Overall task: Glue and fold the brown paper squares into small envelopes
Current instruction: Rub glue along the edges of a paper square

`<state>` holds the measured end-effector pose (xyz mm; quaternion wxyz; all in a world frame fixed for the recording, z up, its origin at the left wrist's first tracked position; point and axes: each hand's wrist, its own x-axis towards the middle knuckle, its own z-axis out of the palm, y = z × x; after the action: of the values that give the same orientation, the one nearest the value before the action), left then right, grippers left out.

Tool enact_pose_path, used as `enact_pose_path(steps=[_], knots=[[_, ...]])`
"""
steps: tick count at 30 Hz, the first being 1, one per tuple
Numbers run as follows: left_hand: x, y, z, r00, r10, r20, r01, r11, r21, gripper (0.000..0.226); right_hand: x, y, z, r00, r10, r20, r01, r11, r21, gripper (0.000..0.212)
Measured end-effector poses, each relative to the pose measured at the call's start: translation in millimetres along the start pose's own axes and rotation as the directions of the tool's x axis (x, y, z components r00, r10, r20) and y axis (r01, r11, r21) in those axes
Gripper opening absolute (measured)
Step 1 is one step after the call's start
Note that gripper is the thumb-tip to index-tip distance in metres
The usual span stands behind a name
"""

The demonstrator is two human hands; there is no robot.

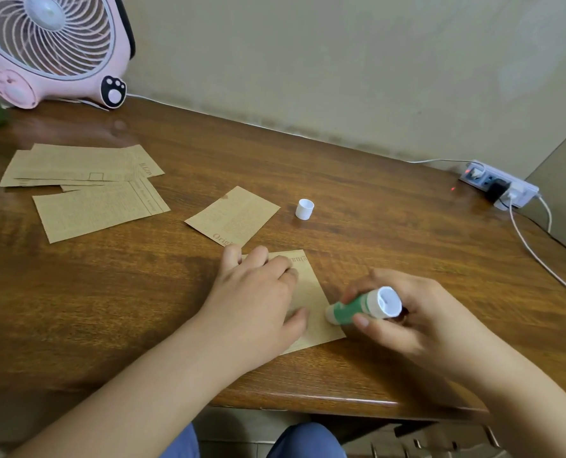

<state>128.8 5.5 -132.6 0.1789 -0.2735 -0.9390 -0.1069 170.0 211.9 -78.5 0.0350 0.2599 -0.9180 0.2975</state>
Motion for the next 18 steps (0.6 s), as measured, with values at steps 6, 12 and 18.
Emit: enact_pose_path(steps=[6,12,18], knots=[[-0.6,-0.1,-0.3,1.000,0.002,0.025,-0.002,1.000,0.007,0.051,15.5,3.0,2.7,0.998,-0.018,-0.059,0.015,0.998,-0.057,0.019],[-0.5,0.5,-4.9,0.998,-0.007,0.066,0.006,1.000,0.015,0.056,9.0,0.1,2.6,1.000,0.011,-0.007,-0.011,1.000,-0.009,0.018],[0.0,2.1,-7.3,0.995,-0.013,0.097,0.012,1.000,0.019,0.054,-12.2,-6.5,-5.3,0.999,0.034,0.005,-0.034,0.999,0.020,0.021]])
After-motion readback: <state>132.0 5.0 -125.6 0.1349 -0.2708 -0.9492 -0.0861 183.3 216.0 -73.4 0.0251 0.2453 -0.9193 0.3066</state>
